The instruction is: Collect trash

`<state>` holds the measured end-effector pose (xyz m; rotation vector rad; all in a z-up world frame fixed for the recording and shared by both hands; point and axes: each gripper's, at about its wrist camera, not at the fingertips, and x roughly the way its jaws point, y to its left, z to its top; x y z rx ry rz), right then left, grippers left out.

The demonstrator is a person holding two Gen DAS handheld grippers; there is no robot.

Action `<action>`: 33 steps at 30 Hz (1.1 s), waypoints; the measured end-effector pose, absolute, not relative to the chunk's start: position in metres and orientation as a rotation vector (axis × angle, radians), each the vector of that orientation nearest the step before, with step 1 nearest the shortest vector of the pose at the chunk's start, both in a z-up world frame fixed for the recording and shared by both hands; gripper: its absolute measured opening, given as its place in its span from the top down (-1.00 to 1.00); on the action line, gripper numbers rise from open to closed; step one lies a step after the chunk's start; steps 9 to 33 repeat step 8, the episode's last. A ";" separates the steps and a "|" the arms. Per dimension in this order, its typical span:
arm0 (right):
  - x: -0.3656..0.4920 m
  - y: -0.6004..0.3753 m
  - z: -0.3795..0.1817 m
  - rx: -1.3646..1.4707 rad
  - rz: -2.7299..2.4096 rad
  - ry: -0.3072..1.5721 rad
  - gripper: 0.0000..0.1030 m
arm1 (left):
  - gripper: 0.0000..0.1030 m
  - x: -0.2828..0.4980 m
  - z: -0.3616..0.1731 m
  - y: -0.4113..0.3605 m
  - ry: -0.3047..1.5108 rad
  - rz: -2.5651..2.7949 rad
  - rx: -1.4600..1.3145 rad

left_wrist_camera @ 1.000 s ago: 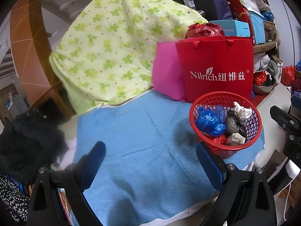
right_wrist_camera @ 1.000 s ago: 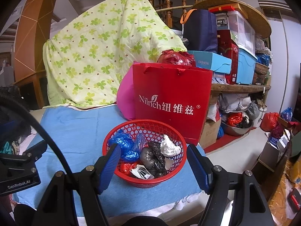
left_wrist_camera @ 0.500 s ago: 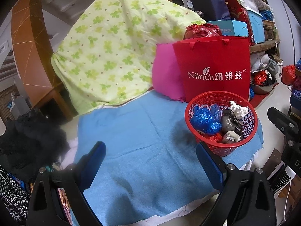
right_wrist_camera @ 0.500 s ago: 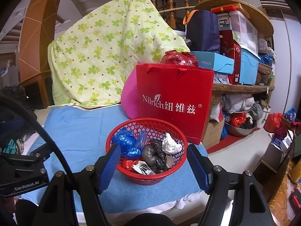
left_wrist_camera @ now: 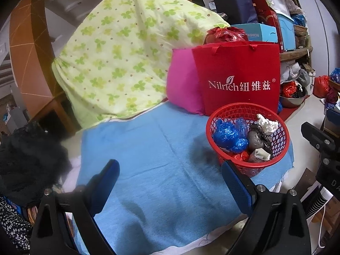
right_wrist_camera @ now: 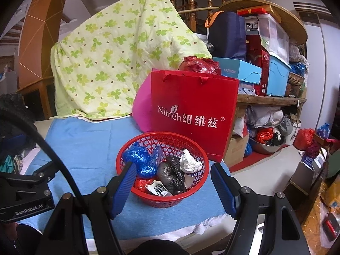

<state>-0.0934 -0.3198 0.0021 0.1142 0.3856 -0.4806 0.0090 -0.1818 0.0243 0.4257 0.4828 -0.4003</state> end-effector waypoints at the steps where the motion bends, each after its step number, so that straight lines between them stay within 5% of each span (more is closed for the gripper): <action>1: -0.091 -0.320 0.002 0.111 -0.488 0.391 -0.47 | -0.87 0.011 0.024 -0.181 0.482 -0.411 0.423; 33: -0.075 -0.310 0.001 0.088 -0.525 0.409 -0.47 | -0.87 0.039 0.025 -0.147 0.448 -0.437 0.308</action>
